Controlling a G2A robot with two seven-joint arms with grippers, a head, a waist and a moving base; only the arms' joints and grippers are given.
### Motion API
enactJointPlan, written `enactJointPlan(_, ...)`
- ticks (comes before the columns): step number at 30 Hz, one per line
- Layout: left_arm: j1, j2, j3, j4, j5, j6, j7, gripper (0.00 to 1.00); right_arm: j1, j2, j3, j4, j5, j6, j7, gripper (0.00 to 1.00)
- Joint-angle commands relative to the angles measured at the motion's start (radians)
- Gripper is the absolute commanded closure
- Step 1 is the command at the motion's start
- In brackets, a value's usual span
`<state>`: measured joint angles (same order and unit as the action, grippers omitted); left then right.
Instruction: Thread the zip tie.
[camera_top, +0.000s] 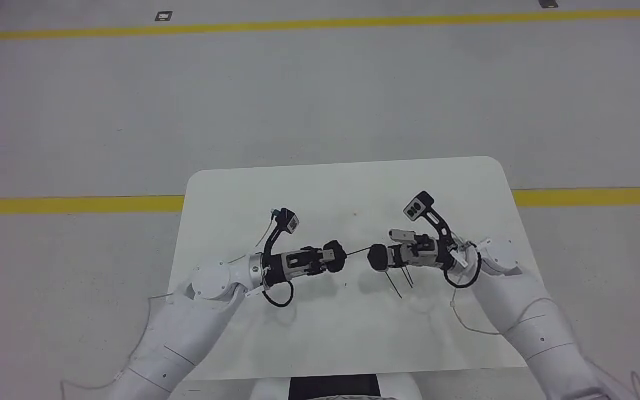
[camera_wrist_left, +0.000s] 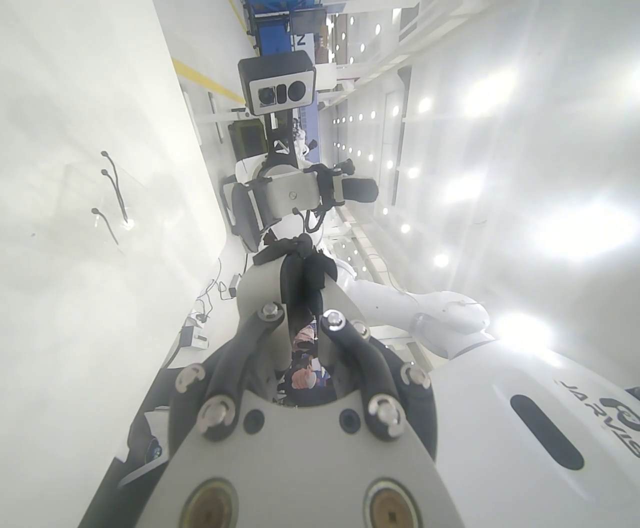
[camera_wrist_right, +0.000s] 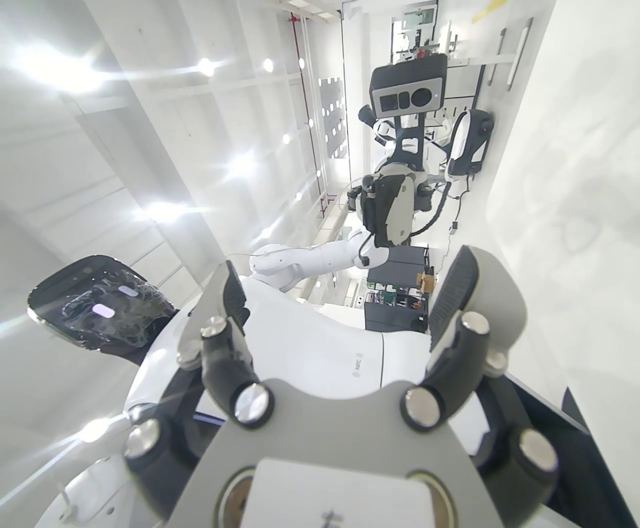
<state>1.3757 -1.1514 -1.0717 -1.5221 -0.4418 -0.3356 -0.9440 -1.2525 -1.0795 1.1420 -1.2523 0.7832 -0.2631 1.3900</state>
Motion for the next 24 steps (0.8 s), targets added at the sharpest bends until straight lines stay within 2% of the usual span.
enactJointPlan(1, 0.0, 0.0, 0.0, 0.0, 0.0, 0.0, 0.0, 1.0, 0.003, 0.001, -0.007, 0.004, 0.003, -0.003, 0.0, 0.54)
enactJointPlan(12, 0.0, 0.0, 0.0, 0.0, 0.0, 0.0, 0.0, 1.0, 0.031, 0.002, -0.055, 0.036, 0.021, -0.004, 0.0, 0.78)
enactJointPlan(24, 0.0, 0.0, 0.0, 0.0, 0.0, 0.0, 0.0, 1.0, 0.051, 0.004, -0.073, 0.064, 0.034, -0.014, 0.0, 0.88)
